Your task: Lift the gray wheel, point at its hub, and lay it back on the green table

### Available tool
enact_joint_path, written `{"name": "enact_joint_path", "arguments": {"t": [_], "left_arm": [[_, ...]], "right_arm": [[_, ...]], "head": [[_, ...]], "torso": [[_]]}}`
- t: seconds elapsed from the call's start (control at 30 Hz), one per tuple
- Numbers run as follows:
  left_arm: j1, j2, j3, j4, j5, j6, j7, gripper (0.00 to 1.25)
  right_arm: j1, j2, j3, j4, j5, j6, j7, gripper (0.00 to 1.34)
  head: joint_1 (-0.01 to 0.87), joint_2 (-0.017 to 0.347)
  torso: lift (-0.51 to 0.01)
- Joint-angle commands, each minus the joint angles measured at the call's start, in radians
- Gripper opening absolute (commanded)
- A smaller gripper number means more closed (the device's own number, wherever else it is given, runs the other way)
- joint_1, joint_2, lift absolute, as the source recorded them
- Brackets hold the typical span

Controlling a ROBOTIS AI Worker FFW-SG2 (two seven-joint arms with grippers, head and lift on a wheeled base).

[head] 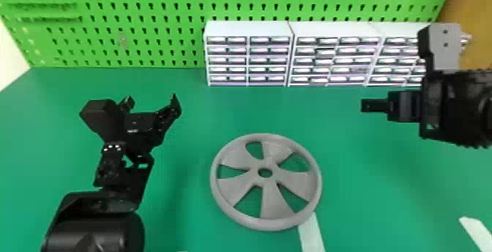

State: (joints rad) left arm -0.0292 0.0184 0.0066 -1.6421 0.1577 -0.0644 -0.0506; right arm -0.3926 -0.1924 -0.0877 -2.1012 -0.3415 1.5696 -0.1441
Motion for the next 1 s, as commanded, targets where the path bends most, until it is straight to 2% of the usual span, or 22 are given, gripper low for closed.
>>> {"name": "enact_joint_path", "arguments": {"t": [0.0, 0.2, 0.47, 0.6, 0.97], "left_arm": [[0.000, 0.000, 0.000, 0.001, 0.000, 0.000, 0.000, 1.10], [-0.002, 0.000, 0.000, 0.001, 0.002, 0.002, 0.000, 1.10], [-0.003, 0.000, -0.003, 0.002, 0.000, 0.002, 0.000, 1.10], [-0.003, 0.000, -0.002, 0.002, -0.001, 0.002, 0.000, 1.10], [-0.005, 0.000, -0.003, 0.005, -0.006, 0.003, 0.000, 1.10]], "right_arm": [[-0.031, 0.002, 0.006, 0.056, -0.017, 0.003, 0.000, 1.13], [-0.074, -0.009, 0.039, 0.139, -0.062, 0.003, 0.000, 1.12], [-0.101, 0.010, 0.060, 0.259, -0.056, 0.003, 0.000, 1.12], [-0.127, 0.008, 0.092, 0.325, -0.060, 0.003, 0.000, 1.12], [-0.163, 0.019, 0.143, 0.443, -0.074, 0.003, 0.000, 1.12]], "head": [[0.692, 0.048], [0.692, 0.048], [0.692, 0.048], [0.692, 0.048], [0.692, 0.048]], "torso": [[-0.093], [-0.093], [-0.093], [-0.093], [-0.093]]}}
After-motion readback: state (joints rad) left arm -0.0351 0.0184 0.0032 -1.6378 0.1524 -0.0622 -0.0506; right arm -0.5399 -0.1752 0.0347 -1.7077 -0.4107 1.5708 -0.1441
